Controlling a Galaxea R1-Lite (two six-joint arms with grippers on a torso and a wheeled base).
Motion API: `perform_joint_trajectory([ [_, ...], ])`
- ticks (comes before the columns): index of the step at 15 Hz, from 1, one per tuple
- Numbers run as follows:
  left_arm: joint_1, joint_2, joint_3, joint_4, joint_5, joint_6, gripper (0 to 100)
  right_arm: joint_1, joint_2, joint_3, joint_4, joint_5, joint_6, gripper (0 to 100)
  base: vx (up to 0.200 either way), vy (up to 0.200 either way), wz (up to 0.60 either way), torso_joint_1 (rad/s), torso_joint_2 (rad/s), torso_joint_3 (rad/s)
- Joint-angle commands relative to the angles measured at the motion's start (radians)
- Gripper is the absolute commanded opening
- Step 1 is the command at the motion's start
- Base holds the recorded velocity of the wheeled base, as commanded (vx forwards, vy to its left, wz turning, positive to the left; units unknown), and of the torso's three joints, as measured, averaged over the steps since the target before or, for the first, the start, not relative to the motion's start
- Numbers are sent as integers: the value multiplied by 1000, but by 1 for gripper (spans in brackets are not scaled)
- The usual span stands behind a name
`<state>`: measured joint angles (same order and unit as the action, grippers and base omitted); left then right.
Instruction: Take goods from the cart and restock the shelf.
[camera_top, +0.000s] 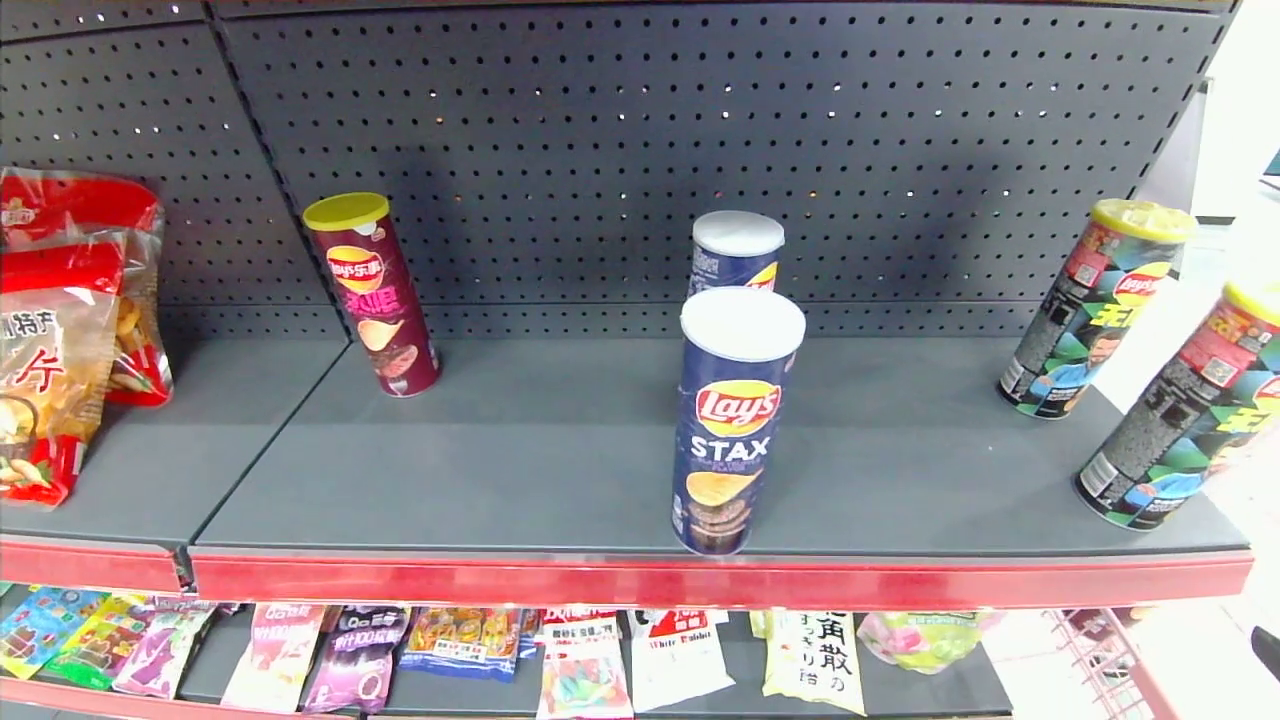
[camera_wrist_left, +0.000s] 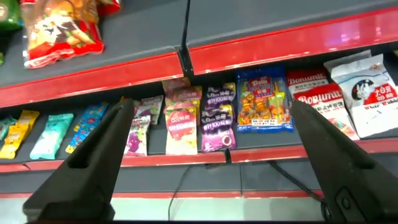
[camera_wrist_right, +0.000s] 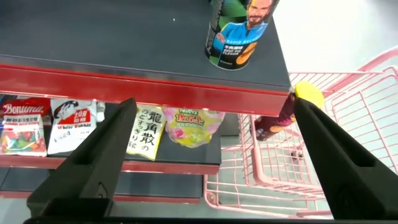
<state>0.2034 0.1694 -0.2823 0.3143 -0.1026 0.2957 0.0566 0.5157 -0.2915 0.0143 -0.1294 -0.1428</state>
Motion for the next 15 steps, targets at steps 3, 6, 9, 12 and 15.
perform_joint_trajectory([
  [3, -1, 6, 0, -12, -2, 16, 100, 3, -6, 11, 1, 2, -3, 100, 0, 0, 0, 0, 0, 0],
  [6, -1, 4, 0, -12, -3, 17, 100, 6, -5, 11, 1, 4, -4, 100, 0, 0, 0, 0, 0, 0],
  [9, -1, 4, 2, -12, -3, 22, 100, 6, -5, 11, 1, 4, -4, 100, 0, 0, 0, 0, 0, 0],
  [12, -1, 2, 0, -12, -3, 28, 100, 6, -5, 11, 1, 4, -4, 100, 0, 0, 0, 0, 0, 0],
  [15, -1, 2, 2, -12, -3, 29, 100, 6, -5, 18, 0, 4, -4, 100, 0, 0, 0, 0, 0, 0],
])
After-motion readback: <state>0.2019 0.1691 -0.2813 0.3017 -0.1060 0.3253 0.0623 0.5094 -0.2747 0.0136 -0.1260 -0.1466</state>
